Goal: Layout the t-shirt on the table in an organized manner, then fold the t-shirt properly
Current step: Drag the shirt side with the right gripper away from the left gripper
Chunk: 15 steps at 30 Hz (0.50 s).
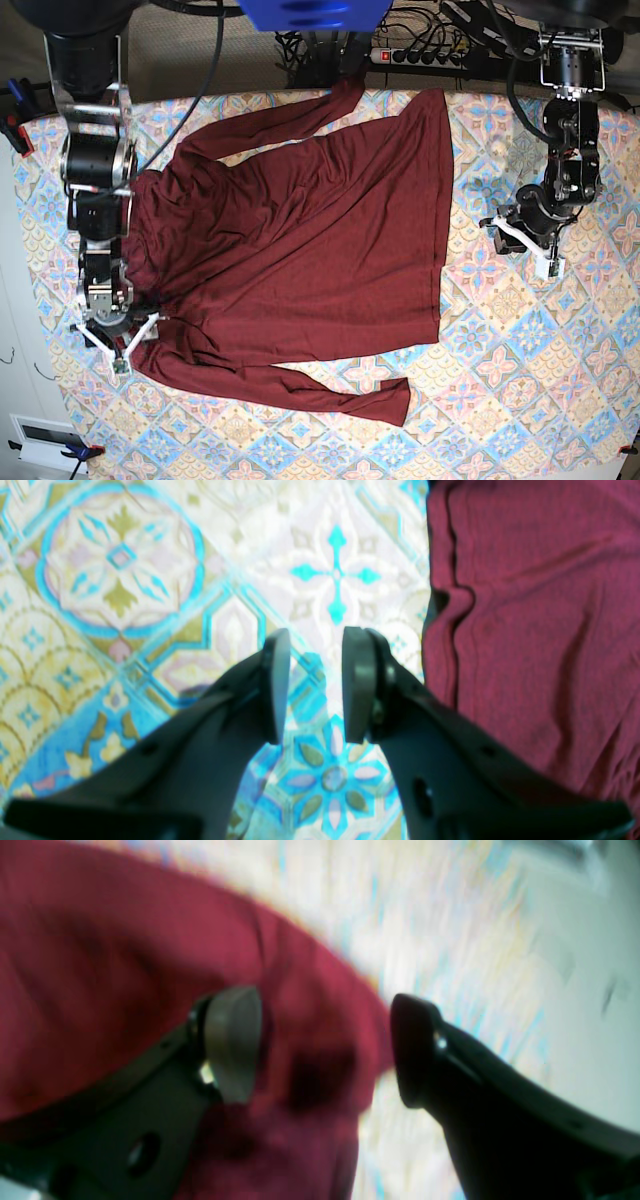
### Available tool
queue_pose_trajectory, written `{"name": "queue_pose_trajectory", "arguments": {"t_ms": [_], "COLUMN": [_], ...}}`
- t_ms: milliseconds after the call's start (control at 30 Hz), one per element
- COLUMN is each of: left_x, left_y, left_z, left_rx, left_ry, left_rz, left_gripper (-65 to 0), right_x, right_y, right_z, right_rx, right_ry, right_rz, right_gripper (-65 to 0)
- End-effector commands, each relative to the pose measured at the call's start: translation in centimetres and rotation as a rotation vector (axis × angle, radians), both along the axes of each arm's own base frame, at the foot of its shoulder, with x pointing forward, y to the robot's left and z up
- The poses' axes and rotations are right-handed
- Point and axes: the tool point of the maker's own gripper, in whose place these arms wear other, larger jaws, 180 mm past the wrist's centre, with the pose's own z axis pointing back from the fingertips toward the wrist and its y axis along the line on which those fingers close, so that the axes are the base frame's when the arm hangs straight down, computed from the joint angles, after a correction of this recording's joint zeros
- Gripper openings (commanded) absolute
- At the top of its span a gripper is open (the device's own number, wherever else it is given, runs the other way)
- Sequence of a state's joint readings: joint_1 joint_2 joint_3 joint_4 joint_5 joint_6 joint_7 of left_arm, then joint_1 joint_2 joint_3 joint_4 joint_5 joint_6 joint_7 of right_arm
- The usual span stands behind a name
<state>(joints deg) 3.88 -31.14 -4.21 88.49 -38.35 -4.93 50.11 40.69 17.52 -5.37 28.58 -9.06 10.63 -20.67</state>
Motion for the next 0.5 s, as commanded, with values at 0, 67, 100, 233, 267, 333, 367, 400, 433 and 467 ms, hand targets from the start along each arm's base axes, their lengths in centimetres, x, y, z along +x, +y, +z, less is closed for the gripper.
{"name": "queue_pose_trajectory", "arguments": {"t_ms": [0,67,100,233,267,333,367,400,433,467], "left_x": [0.5,-0.7,-1.1,-2.2,-2.6,-3.0,-3.0,-3.1,-3.1,-3.1], "left_y": [0.1,-0.9,-1.9,-5.0,-5.3,-5.9,-6.4,-7.0,-7.6,-8.0], "left_z": [1.3,0.3,0.1,0.0,-0.1,-0.3,-0.5,-0.5,-0.5,-0.5], "left_rx": [0.011,0.007,0.006,-0.015,-0.019,-0.024,-0.038,-0.063,-0.087,-0.104], "left_ry": [-0.041,-0.003,0.016,0.049,0.059,0.067,0.069,0.069,0.064,0.064], "left_rz": [-0.014,-0.055,-0.098,-0.198,-0.211,-0.236,-0.244,-0.247,-0.249,-0.252], "left_gripper": [-46.5,-46.2,-46.2,-46.0,-46.0,-46.0,-46.0,-46.0,-46.0,-46.0], "right_x": [2.9,1.2,0.3,-2.2,-2.8,-4.2,-4.9,-5.5,-6.2,-6.8], "right_y": [-0.5,-0.5,-0.3,-0.9,-0.6,-0.1,0.0,0.2,0.2,-0.1], "right_z": [5.1,3.4,2.6,2.3,2.0,1.6,1.1,0.9,0.6,0.4], "right_rx": [-0.021,-0.032,-0.041,-0.099,-0.106,-0.122,-0.126,-0.132,-0.138,-0.150], "right_ry": [-0.133,-0.097,-0.082,-0.073,-0.071,-0.061,-0.050,-0.046,-0.041,-0.033], "right_rz": [0.008,0.007,0.013,0.032,0.040,0.055,0.060,0.066,0.071,0.073], "right_gripper": [-25.1,-26.3,-27.2,-29.0,-29.0,-29.1,-29.3,-29.6,-30.2,-30.8]}}
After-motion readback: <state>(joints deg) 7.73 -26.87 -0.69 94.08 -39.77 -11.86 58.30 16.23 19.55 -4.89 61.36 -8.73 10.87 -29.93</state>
